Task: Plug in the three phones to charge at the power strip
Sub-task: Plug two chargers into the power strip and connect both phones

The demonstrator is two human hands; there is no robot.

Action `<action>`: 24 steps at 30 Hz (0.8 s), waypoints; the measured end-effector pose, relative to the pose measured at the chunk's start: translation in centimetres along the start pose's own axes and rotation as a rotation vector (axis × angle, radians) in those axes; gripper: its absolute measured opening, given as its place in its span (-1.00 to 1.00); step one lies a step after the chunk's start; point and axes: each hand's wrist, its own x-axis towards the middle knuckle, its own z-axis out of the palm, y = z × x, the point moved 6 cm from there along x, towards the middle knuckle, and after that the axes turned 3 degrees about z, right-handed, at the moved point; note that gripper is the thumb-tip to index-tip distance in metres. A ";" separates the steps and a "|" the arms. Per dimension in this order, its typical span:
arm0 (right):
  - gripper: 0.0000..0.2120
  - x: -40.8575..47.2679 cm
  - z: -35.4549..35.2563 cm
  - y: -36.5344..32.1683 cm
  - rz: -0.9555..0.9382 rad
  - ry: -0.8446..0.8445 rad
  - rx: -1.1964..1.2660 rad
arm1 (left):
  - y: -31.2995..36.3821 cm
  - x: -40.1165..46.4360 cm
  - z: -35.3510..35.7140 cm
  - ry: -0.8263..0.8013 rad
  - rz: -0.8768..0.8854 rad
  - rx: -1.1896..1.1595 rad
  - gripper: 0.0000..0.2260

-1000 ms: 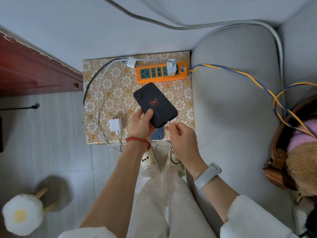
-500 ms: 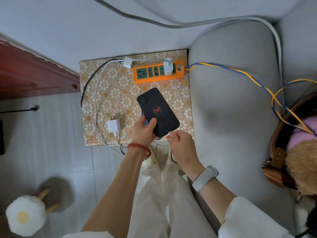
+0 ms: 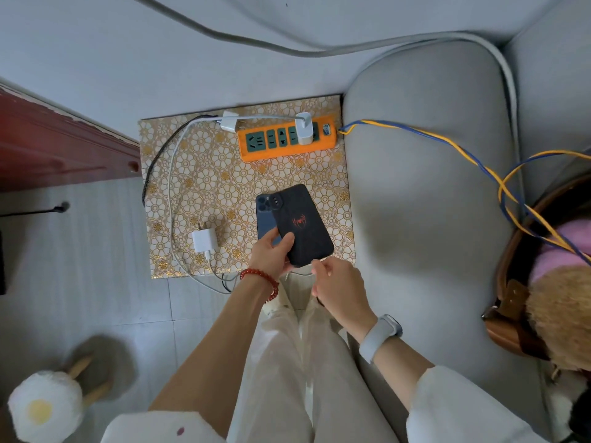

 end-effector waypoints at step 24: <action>-0.62 6.3 0.0 -6.5 -0.308 0.065 -0.366 | 7.8 1.8 -4.9 0.286 0.704 0.880 -0.67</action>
